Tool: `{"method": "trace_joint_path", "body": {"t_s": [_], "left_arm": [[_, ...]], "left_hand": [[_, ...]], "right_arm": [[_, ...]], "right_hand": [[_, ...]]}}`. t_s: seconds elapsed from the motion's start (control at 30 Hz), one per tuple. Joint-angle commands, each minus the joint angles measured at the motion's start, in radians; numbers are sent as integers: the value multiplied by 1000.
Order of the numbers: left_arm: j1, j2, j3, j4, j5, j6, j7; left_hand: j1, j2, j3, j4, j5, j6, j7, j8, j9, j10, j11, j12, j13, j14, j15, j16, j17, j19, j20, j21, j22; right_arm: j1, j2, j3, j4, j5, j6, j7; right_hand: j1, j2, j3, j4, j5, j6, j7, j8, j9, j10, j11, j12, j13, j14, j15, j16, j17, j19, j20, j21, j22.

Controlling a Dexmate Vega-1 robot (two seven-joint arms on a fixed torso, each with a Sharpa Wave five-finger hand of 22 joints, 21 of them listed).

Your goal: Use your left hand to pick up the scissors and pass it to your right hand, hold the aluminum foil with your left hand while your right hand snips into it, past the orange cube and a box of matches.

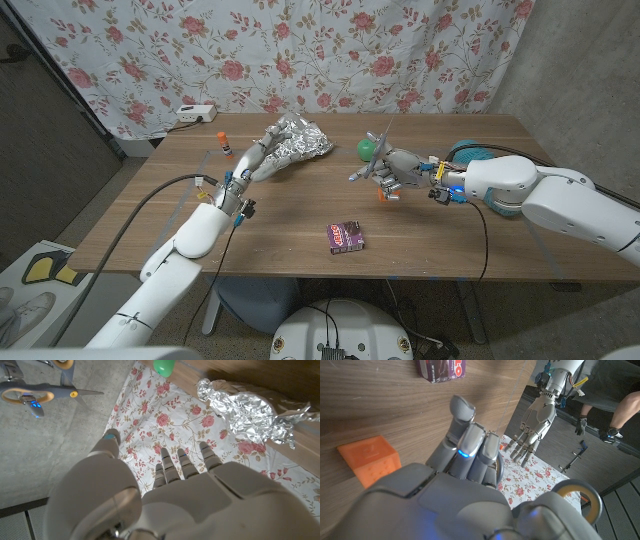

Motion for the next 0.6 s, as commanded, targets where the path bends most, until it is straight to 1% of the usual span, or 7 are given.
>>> {"method": "trace_joint_path", "body": {"t_s": [0.03,0.13,0.2,0.3,0.33,0.4,0.6], "left_arm": [[28,-1,-23,-55,116,101,1],[16,-3,-19,-52,125,128,-12],[13,1,-16,-58,142,149,-17],[13,9,-16,-73,159,182,-30],[13,9,-16,-76,166,188,-28],[15,9,-17,-81,170,198,-31],[20,20,-17,-100,223,243,-29]], "left_hand": [[-16,1,5,-2,-2,-28,-7,-1,2,-20,11,-11,-4,-21,7,-2,-3,-15,3,-3,5],[-22,-2,3,-1,-2,-27,11,3,2,-26,17,-15,-7,-33,14,-3,-6,-22,3,-4,5],[-23,4,11,-4,-2,1,109,14,0,-24,36,-17,-18,-38,16,3,-18,-27,3,0,5],[-23,10,13,-5,-5,8,155,14,0,-26,65,-19,-25,-52,23,1,-26,-28,3,1,5],[-23,12,13,-5,-6,7,163,12,-1,-30,79,-21,-28,-61,28,-1,-29,-29,3,1,5],[-34,8,8,-2,-8,-7,144,6,-1,-48,78,-29,-33,-75,36,-2,-34,-36,3,0,4],[-39,3,6,-3,-8,-12,135,4,-1,-66,82,-36,-38,-86,46,-4,-39,-44,4,-2,4]], "right_arm": [[7,-8,-7,-12,-2,-19,13],[10,-12,-9,-17,-4,-29,15],[10,-13,-10,-17,-4,-28,18],[12,-13,-11,-15,-2,-24,27],[13,-13,-12,-16,-3,-26,27],[12,-13,-12,-17,-6,-24,26],[14,-11,-13,-17,-7,-26,25]], "right_hand": [[21,-1,1,-1,-4,80,110,-4,5,6,-5,2,4,11,0,2,3,9,1,-2,-2],[25,0,1,-1,-6,81,110,-5,6,5,-4,2,4,11,0,2,3,7,1,-1,3],[27,1,1,0,-6,78,110,-8,6,4,-4,2,4,11,0,2,3,7,0,-2,3],[31,2,2,-1,-7,75,110,-10,6,4,-4,2,3,11,0,2,3,4,1,-1,8],[36,4,3,-2,-8,76,110,-11,6,3,-3,2,4,11,0,2,3,5,3,-3,5],[40,4,3,-3,-8,76,110,-11,7,2,-3,2,4,10,0,2,3,8,0,-8,-4],[52,9,4,-4,-11,79,110,-12,8,1,-3,2,3,9,0,1,3,7,3,-11,-5]]}}
